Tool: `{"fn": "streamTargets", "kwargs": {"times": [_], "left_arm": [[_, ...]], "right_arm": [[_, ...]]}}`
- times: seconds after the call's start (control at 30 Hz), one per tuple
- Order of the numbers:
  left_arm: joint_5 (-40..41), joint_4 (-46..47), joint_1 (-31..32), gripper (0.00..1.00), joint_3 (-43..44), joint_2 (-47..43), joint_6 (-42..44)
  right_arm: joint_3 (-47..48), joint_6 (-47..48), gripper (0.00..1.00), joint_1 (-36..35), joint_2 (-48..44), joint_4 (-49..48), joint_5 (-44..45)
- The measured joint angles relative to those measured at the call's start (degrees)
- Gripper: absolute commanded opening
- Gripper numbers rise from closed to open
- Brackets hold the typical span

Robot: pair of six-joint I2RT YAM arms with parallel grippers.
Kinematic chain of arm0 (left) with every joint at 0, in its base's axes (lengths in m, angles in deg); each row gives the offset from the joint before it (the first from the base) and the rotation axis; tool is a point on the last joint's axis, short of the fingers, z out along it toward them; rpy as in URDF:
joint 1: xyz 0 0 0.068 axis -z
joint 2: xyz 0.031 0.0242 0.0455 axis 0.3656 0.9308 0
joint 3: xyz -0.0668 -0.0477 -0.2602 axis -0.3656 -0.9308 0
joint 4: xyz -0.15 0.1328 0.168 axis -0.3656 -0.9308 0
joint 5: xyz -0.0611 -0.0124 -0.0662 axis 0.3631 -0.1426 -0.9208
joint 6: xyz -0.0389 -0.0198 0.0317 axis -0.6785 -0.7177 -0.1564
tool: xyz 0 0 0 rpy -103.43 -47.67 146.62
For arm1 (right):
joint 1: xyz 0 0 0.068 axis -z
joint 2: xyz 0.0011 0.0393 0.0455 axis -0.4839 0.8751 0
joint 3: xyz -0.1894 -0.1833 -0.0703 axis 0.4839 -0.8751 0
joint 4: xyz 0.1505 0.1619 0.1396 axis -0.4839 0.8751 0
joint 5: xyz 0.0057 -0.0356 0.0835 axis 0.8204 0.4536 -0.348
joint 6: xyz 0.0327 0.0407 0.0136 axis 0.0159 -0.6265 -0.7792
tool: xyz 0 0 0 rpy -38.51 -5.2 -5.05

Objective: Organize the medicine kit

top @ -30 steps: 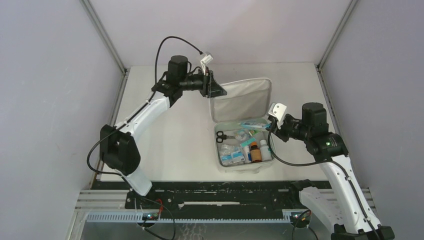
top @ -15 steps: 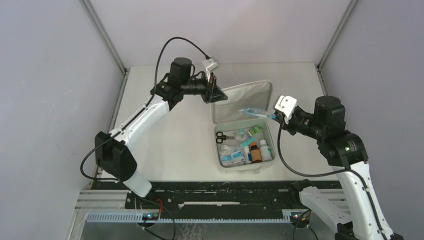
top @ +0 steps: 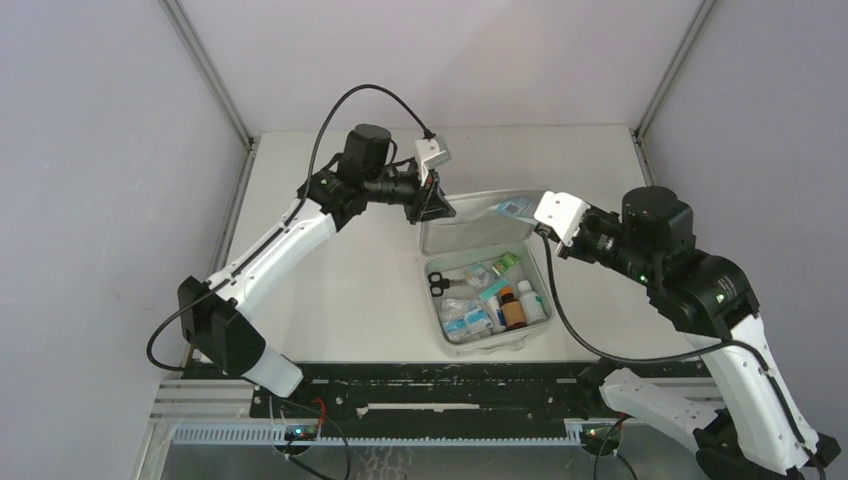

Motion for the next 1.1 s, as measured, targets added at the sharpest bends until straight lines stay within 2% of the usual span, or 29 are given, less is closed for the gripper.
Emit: {"fn": "streamTargets", "kwargs": {"times": [0.23, 0.67, 1.1], "left_arm": [[0.26, -1.44, 1.07, 0.07, 0.0, -0.35, 2.82], [0.63, -3.78, 2.91, 0.07, 0.0, -0.85, 7.21], [-0.83, -5.86, 3.19, 0.06, 0.0, -1.18, 10.88]], "right_arm": [[0.0, 1.57, 0.0, -3.76, 4.39, 2.6, 7.91], [0.9, 1.38, 0.0, -9.31, 9.44, 3.93, 14.34], [1.73, 1.27, 0.0, -11.91, 15.78, 3.85, 14.27]]}}
